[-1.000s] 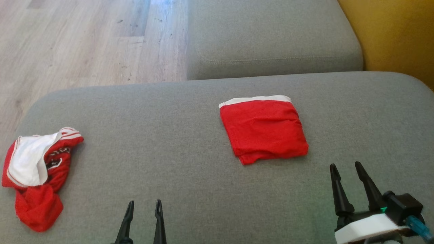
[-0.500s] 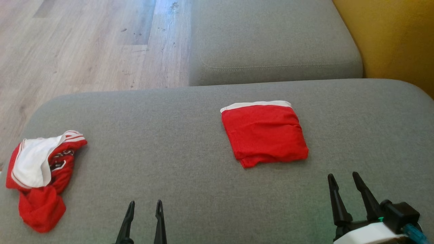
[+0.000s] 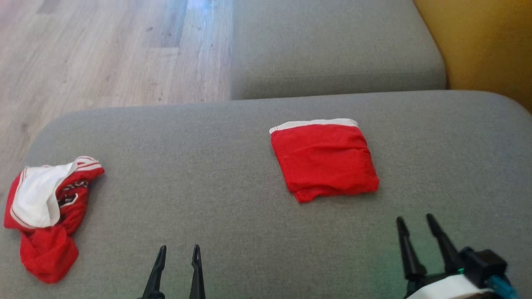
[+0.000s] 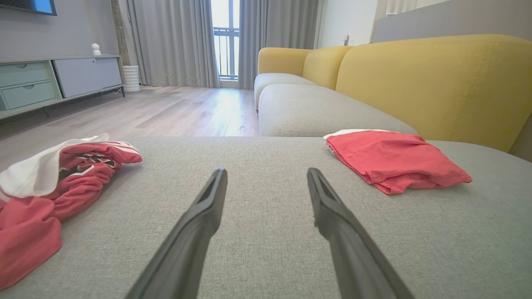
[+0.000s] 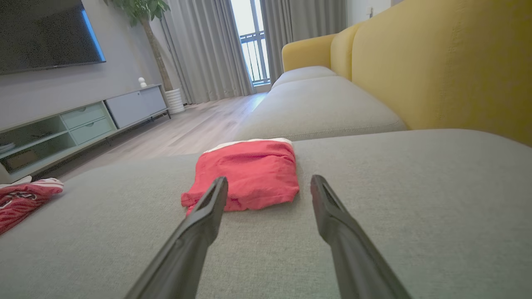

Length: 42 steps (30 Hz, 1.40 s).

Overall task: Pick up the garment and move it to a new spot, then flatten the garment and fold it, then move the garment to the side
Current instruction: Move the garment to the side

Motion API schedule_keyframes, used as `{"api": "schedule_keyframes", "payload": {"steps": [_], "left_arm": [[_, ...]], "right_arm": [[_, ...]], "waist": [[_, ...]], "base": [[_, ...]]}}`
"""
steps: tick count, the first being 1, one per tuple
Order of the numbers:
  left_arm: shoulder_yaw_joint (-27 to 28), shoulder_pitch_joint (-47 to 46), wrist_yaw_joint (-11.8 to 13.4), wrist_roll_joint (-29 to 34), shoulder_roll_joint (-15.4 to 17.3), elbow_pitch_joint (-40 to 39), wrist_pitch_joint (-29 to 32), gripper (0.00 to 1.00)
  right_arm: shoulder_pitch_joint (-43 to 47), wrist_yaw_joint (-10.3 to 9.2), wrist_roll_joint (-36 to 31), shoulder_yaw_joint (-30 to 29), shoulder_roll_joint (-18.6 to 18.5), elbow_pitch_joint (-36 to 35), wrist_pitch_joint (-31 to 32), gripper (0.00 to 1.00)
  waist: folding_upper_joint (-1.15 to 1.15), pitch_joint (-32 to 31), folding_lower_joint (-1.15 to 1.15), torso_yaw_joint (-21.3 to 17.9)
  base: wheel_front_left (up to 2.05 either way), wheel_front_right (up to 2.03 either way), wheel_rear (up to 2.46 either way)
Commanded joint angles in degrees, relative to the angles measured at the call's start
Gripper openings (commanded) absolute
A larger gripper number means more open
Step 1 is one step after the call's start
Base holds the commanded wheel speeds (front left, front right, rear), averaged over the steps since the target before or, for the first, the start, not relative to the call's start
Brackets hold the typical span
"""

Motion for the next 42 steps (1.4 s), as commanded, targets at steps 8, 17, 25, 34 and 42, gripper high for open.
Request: {"api": "schedule_keyframes", "payload": {"steps": [8,17,25,34,42], "left_arm": [[0.34,-4.59,0.45,-0.14,-0.18,-2.85,-0.30,1.00],[-2.85,-11.01,0.80,-0.90,-0.18,-3.65,-0.30,1.00],[-4.83,-15.43,1.12,-1.47,-0.18,-3.10,-0.30,1.00],[-6.87,-17.66,1.44,-2.43,-0.18,-2.96,-0.30,1.00],[-7.26,-19.37,2.21,-3.00,-0.18,-2.89,-0.30,1.00]], "right_arm": [[-7.18,-0.04,2.73,4.80,-1.93,1.34,-0.62,1.00],[-20.62,-0.04,11.81,9.72,-7.42,6.17,5.25,1.00],[-31.57,-0.04,22.72,9.11,-12.96,10.54,18.12,1.00],[-37.74,-0.04,30.49,8.10,-16.79,15.95,26.89,1.00],[-39.18,-0.04,34.92,10.04,-17.22,17.32,28.49,0.00]], "waist": [[0.00,4.98,0.00,0.75],[0.00,14.44,0.00,3.29],[0.00,18.46,0.00,5.57],[0.00,21.21,0.00,7.67],[0.00,23.01,0.00,7.63]], "base": [[0.00,0.00,0.00],[0.00,0.00,0.00],[0.00,0.00,0.00],[0.00,0.00,0.00],[0.00,0.00,0.00]]}}
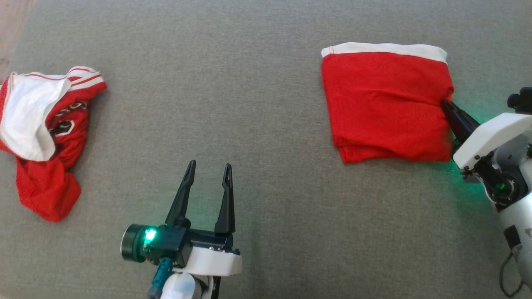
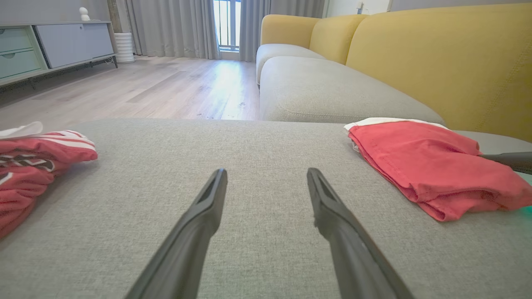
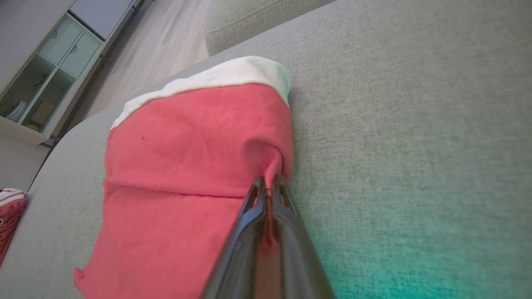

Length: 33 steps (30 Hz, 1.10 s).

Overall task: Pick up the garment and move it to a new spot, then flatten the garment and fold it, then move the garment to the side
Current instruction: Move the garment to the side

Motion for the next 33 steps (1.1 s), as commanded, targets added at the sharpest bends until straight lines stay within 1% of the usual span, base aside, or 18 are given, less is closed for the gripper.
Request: {"api": "schedule_keyframes", "payload": {"steps": [1,4,7,10,14,19,22,28,31,32,33], "left_arm": [[1.63,-1.56,0.26,-0.40,-0.01,-1.40,-0.29,1.00],[1.74,-2.01,0.24,-0.25,-0.01,-1.36,-0.29,1.00],[1.96,-2.61,0.04,0.03,-0.01,-1.45,-0.29,1.00],[2.16,-3.43,-0.29,0.47,-0.01,-1.55,-0.29,1.00],[2.31,-4.98,-0.99,1.22,-0.01,-1.53,-0.29,1.00],[3.00,-6.90,-1.90,2.39,-0.01,-1.32,-0.29,1.00],[3.36,-7.83,-2.61,3.01,-0.01,-1.11,-0.29,1.00],[3.59,-9.62,-3.61,3.68,-0.01,-1.04,-0.29,1.00],[3.48,-10.30,-3.80,3.75,-0.01,-1.02,-0.29,1.00],[3.41,-10.46,-3.84,3.71,-0.01,-0.96,-0.29,1.00],[3.32,-10.59,-3.87,3.66,-0.01,-0.85,-0.29,1.00]], "right_arm": [[-1.40,-0.04,0.52,0.74,-1.00,-1.91,-0.17,0.00],[-1.91,-0.04,0.89,1.33,-1.95,-2.73,-1.68,0.00],[-2.44,-0.04,0.05,1.77,-4.08,-3.14,-2.81,0.00],[-2.82,-0.04,-0.61,1.71,-7.01,-3.54,-3.00,0.00],[-2.77,-0.04,-2.06,0.68,-12.25,-3.88,-3.35,0.00],[-2.46,-0.04,-3.88,-2.23,-17.60,-3.93,-4.19,0.00],[-2.60,-0.04,-5.18,-4.30,-19.85,-3.69,-4.74,0.00],[-3.59,-0.04,-8.72,-9.66,-23.19,-2.97,-5.95,0.00],[-4.23,-0.04,-12.01,-12.90,-24.23,-2.50,-7.37,0.00],[-4.38,-0.04,-13.29,-13.92,-24.24,-2.27,-7.42,0.14],[-4.48,-0.04,-14.70,-14.86,-24.11,-2.06,-7.29,0.71]], "waist": [[0.00,0.19,-0.01,-0.49],[0.00,0.55,-0.01,-1.79],[0.00,1.16,-0.01,-3.45],[0.00,2.14,-0.01,-5.38],[0.00,3.88,-0.01,-7.67],[0.00,6.33,-0.01,-10.47],[0.00,7.64,-0.01,-11.73],[0.00,10.24,-0.01,-12.87],[0.00,10.98,-0.01,-12.90],[0.00,11.05,-0.01,-12.87],[0.00,11.03,-0.01,-12.81]], "base": [[0.00,0.00,0.00],[0.00,0.00,0.00],[0.00,0.00,0.00],[0.00,0.00,0.00],[0.00,0.00,0.00],[0.00,0.00,0.00],[0.00,0.00,0.00],[0.00,0.00,0.00],[0.00,0.00,0.00],[0.00,0.00,0.00],[0.00,0.00,0.00]]}}
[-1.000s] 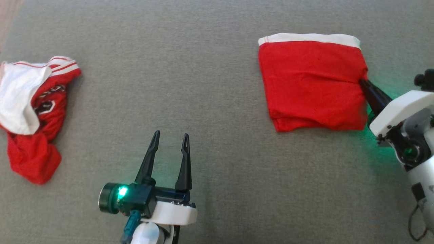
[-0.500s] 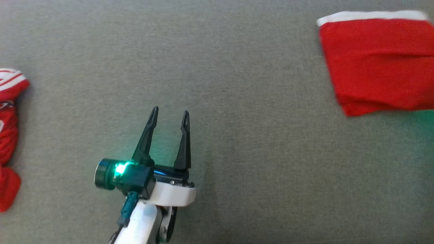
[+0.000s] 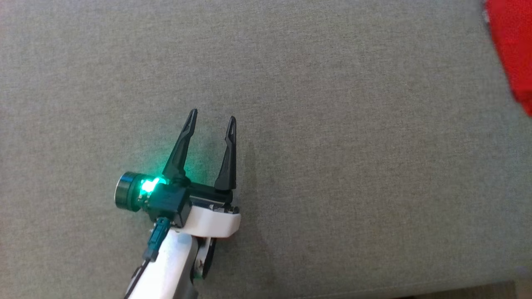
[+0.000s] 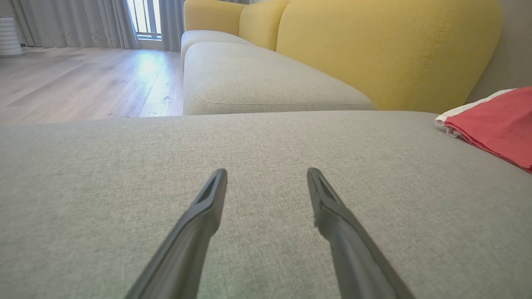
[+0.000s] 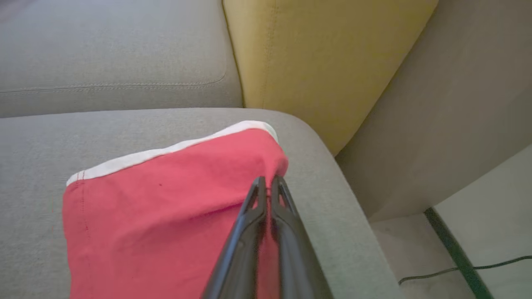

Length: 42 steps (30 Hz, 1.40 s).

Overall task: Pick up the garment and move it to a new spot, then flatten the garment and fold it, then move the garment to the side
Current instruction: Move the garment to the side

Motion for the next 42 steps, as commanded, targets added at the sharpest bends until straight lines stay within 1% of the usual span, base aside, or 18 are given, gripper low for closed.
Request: {"api": "schedule_keyframes", "payload": {"steps": [1,4,5,8,11,13,14,18,23,27,30,32,38,42], "left_arm": [[1.40,-1.05,-0.41,0.15,0.04,-0.95,-0.29,1.00],[1.11,-0.82,-0.48,-0.32,0.04,-0.36,-0.29,1.00],[1.11,-0.82,-0.48,-0.32,0.04,-0.36,-0.29,1.00],[1.14,0.34,-0.12,-0.76,0.04,0.20,-0.29,1.00],[1.71,2.11,0.55,-1.06,0.04,0.64,-0.29,1.00],[2.22,3.54,0.97,-1.41,0.04,1.07,-0.29,1.00],[2.67,4.93,1.45,-1.78,0.04,1.58,-0.29,1.00],[3.72,7.65,1.97,-2.51,0.04,2.93,-0.29,1.00],[6.04,11.95,2.09,-3.87,0.04,4.06,-0.29,1.00],[7.71,14.56,1.85,-4.27,0.04,3.56,-0.29,1.00],[8.99,15.97,1.76,-4.37,0.04,2.27,-0.29,1.00],[9.67,17.02,1.72,-4.38,0.04,1.44,-0.29,1.00],[11.14,20.30,1.56,-3.88,0.04,-0.96,-0.29,1.00],[11.69,21.82,1.02,-3.40,0.04,-1.55,-0.29,1.00]], "right_arm": [[0.19,-0.04,-5.22,-2.83,-2.46,-0.65,-0.69,1.00],[0.77,-0.04,-10.08,-4.38,0.50,-0.84,-0.30,1.00],[0.77,-0.04,-10.08,-4.38,0.50,-0.84,-0.30,1.00],[2.59,-0.04,-12.97,-4.37,5.44,-1.90,0.94,1.00],[5.48,-0.04,-12.04,-3.24,11.05,-3.39,1.38,1.00],[7.91,-0.04,-11.03,-1.71,13.96,-4.11,1.07,1.00],[10.15,-0.04,-10.26,0.32,16.52,-4.70,0.19,1.00],[13.95,-0.04,-9.42,4.37,21.95,-4.37,-4.04,1.00],[17.87,-0.04,-8.98,10.31,27.34,-2.32,-11.38,1.00],[20.53,-0.04,-7.00,12.85,30.18,-2.35,-18.57,1.00],[22.28,-0.04,-8.25,13.52,30.52,-3.76,-21.45,1.00],[23.74,-0.04,-10.42,13.30,30.66,-5.35,-22.06,1.00],[31.17,-0.04,-16.24,6.37,33.81,-15.52,-22.20,1.00],[35.36,-0.04,-19.15,5.75,34.35,-18.23,-22.21,1.00]], "waist": [[0.00,-0.57,-0.01,0.41],[0.00,-2.94,-0.01,1.20],[0.00,-2.94,-0.01,1.20],[0.00,-6.58,-0.01,2.17],[0.00,-10.86,-0.01,3.12],[0.00,-13.78,-0.01,3.77],[0.00,-16.37,-0.01,4.33],[0.00,-21.29,-0.01,4.95],[0.00,-26.69,-0.01,5.18],[0.00,-28.96,-0.01,5.42],[0.00,-29.79,-0.01,5.37],[0.00,-30.44,-0.01,5.25],[0.00,-32.02,-0.01,4.63],[0.00,-32.52,-0.01,4.54]], "base": [[0.00,0.00,0.00],[0.00,0.00,0.00],[0.00,0.00,0.00],[0.00,0.00,0.00],[0.00,0.00,0.00],[0.00,0.00,0.00],[0.00,0.00,0.00],[0.00,0.00,0.00],[0.00,0.00,0.00],[0.00,0.00,0.00],[0.00,0.00,0.00],[0.00,0.00,0.00],[0.00,0.00,0.00],[0.00,0.00,0.00]]}}
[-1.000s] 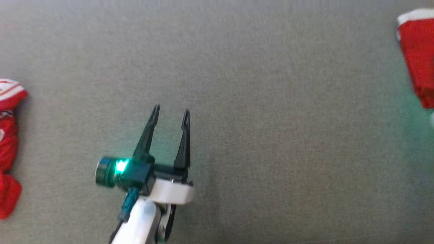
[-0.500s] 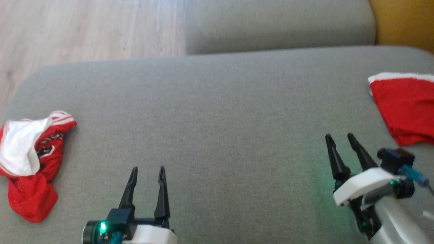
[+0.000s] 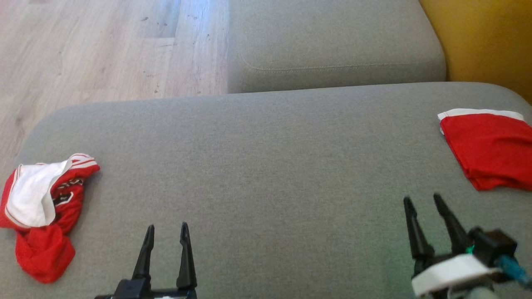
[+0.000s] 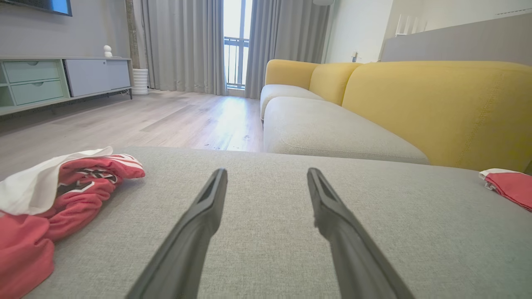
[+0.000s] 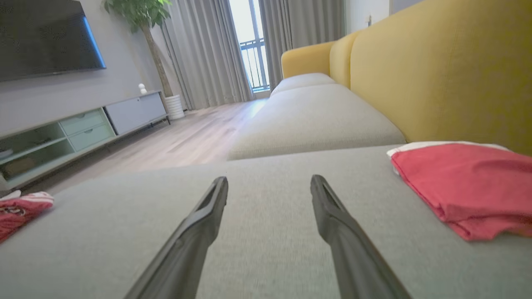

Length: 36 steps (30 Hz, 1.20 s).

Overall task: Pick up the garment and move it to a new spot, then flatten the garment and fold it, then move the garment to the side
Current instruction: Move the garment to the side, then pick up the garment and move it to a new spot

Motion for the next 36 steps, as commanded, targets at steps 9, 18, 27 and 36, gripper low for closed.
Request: {"api": "schedule_keyframes", "payload": {"steps": [9,18,27,36], "left_arm": [[3.06,0.23,-0.40,1.01,-0.11,-2.37,-0.31,1.00],[3.06,-0.09,-0.87,1.40,-0.11,-1.87,-0.31,1.00],[3.04,-0.18,-0.80,1.54,-0.11,-1.33,-0.31,1.00],[4.53,-0.37,0.46,2.38,-0.11,-0.96,-0.31,1.00]], "right_arm": [[1.77,-0.04,-2.29,-0.29,0.81,-4.12,-0.77,1.00],[2.36,-0.04,-2.30,-0.36,1.54,-4.21,-0.77,1.00],[3.10,-0.04,-2.36,-0.91,1.83,-4.02,-0.77,1.00],[3.78,-0.04,-2.36,-0.23,2.43,-3.89,-0.77,1.00]], "waist": [[0.00,-0.74,0.01,0.07],[0.00,-1.13,0.01,0.25],[0.00,-1.41,0.01,0.86],[0.00,-1.46,0.01,8.48]], "base": [[0.00,0.00,0.00],[0.00,0.00,0.00],[0.00,0.00,0.00],[0.00,0.00,0.00]]}}
